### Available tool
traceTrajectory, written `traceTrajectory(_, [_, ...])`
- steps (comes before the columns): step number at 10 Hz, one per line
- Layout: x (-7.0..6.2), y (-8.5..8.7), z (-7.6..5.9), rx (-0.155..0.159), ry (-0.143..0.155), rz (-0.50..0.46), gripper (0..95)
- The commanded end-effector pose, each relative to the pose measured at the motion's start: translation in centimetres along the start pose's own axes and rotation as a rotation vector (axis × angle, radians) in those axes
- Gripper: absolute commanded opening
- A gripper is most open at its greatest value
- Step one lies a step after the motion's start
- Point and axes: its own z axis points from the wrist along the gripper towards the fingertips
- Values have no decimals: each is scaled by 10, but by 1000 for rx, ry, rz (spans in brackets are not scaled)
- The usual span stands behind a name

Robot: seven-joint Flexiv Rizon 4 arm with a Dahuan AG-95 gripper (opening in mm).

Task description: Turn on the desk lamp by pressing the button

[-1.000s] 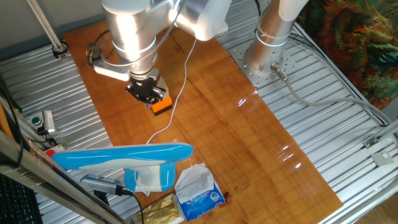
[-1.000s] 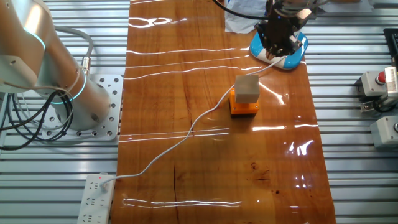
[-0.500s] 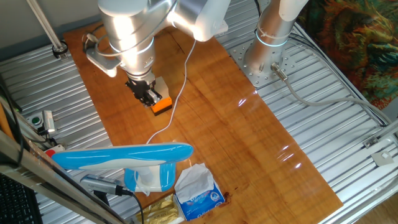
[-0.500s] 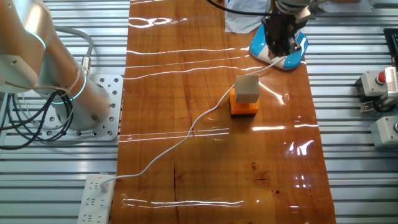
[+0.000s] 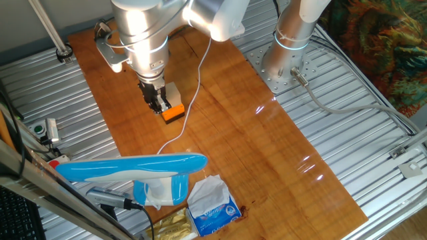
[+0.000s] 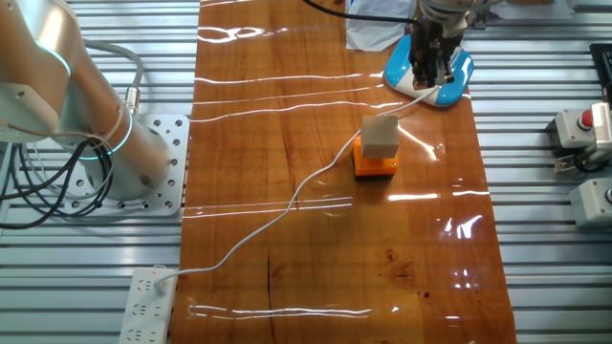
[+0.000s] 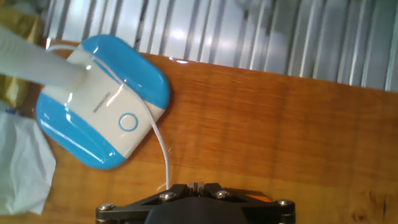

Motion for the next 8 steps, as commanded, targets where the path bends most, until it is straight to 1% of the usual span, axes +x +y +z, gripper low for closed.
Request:
traceTrajectory(1, [1, 0, -1, -3, 1, -2, 0])
traceTrajectory(8, [1, 0, -1, 0, 3, 8, 0])
